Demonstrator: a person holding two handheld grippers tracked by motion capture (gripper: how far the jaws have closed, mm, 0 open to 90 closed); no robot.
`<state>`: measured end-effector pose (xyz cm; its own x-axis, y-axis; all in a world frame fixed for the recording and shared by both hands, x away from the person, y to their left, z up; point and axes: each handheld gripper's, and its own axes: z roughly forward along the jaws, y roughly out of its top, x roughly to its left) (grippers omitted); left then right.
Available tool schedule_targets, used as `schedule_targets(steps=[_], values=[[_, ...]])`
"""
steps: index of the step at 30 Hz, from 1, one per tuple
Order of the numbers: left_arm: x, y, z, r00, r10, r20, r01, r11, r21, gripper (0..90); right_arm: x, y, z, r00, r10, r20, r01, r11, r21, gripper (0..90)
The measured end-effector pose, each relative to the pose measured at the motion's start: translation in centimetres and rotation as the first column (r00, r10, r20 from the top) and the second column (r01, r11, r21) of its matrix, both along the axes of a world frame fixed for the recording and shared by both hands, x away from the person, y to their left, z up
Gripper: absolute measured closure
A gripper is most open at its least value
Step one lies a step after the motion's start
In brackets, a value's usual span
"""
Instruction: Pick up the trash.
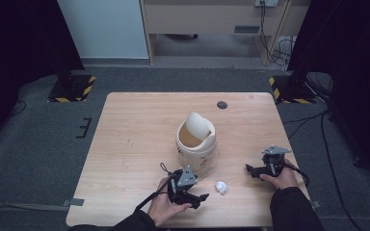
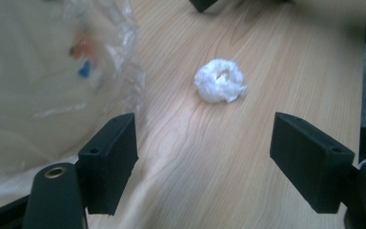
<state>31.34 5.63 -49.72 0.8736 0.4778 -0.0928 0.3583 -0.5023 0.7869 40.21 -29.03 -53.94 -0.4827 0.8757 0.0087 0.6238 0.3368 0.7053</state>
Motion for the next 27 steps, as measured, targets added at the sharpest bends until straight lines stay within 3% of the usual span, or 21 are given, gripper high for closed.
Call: schedule_targets(steps=[10,18,27], values=[[0.8,-2.6,-0.4,0.9996,-0.029,0.000,0.029,0.9995,-0.009,27.0,0.0,0.0,0.0,1.0000,-0.003,0.000,0.003,1.000,0.003,0.6],[1.6,-5.4,-1.6,0.9978,-0.061,-0.026,0.062,0.9977,0.029,31.3,0.0,0.0,0.0,1.0000,-0.001,0.000,0.001,1.000,0.002,0.6],[2.0,-6.4,-2.3,0.9970,-0.054,-0.055,0.057,0.9970,0.051,37.3,0.0,0.0,0.0,1.0000,0.001,0.000,-0.001,1.000,0.001,0.7]])
